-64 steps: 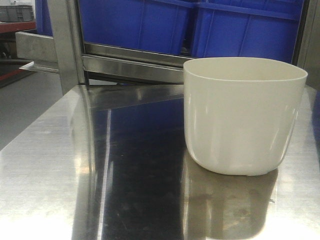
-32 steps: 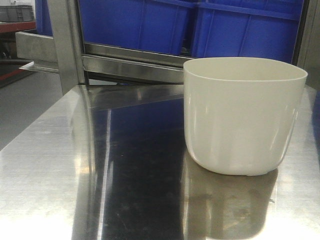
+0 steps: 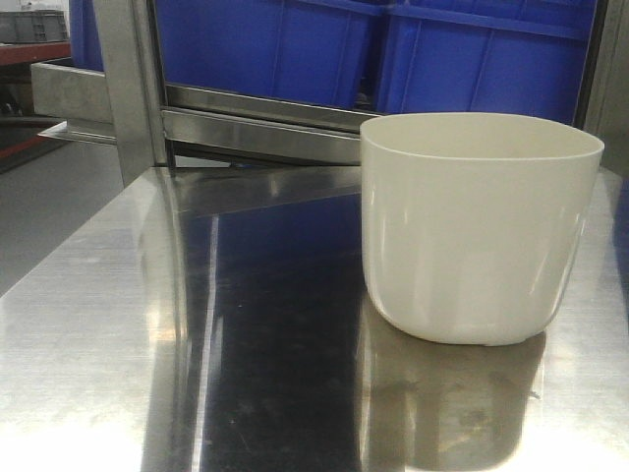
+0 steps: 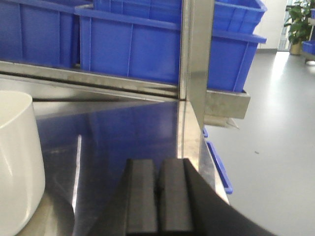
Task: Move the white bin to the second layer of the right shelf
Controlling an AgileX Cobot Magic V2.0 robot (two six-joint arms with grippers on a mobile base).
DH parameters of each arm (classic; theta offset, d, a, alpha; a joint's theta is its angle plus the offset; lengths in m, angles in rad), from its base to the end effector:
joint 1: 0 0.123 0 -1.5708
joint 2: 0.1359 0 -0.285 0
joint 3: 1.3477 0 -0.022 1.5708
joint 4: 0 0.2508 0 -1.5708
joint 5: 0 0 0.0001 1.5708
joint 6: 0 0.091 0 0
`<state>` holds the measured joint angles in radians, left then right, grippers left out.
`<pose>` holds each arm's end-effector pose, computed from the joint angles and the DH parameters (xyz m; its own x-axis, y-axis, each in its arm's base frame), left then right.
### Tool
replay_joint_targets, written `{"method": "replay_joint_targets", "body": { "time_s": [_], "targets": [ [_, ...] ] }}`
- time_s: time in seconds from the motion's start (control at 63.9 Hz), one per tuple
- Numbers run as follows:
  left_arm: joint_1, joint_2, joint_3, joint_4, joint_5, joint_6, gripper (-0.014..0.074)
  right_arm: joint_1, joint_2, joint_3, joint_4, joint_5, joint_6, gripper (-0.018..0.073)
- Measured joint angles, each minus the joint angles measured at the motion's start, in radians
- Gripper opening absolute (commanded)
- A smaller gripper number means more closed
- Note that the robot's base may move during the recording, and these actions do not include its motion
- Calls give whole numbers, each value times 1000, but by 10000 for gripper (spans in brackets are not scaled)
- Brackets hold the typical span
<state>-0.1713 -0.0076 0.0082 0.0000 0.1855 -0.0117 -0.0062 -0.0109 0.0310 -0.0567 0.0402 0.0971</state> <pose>0.0550 -0.0095 0.1940 -0.0993 0.0053 -0.9950 0.1693 0.9855 -0.0116 0.0570 -0.0006 0.1997 0.0273 0.0403 -0.9988 0.0074 0.9992 0.0405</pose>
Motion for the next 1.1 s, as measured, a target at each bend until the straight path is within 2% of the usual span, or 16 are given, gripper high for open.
{"method": "replay_joint_targets", "body": {
  "time_s": [0.282,0.438,0.548,0.657,0.814,0.86,1.048,1.095],
  "targets": [
    [0,0,0,0,0,0,85,0,0,0,2,-47,-1,57],
    [0,0,0,0,0,0,85,1,44,-27,46,-46,72,57],
    [0,0,0,0,0,0,85,1,172,-138,57,-40,92,57],
    [0,0,0,0,0,0,85,1,342,-299,57,21,97,57],
    [0,0,0,0,0,0,85,1,595,-576,62,248,99,66],
    [0,0,0,0,0,0,85,1,661,-651,62,340,99,110],
    [0,0,0,0,0,0,85,2,918,-913,63,662,99,512],
    [0,0,0,0,0,0,85,2,967,-950,63,714,99,557]
  ]
}}
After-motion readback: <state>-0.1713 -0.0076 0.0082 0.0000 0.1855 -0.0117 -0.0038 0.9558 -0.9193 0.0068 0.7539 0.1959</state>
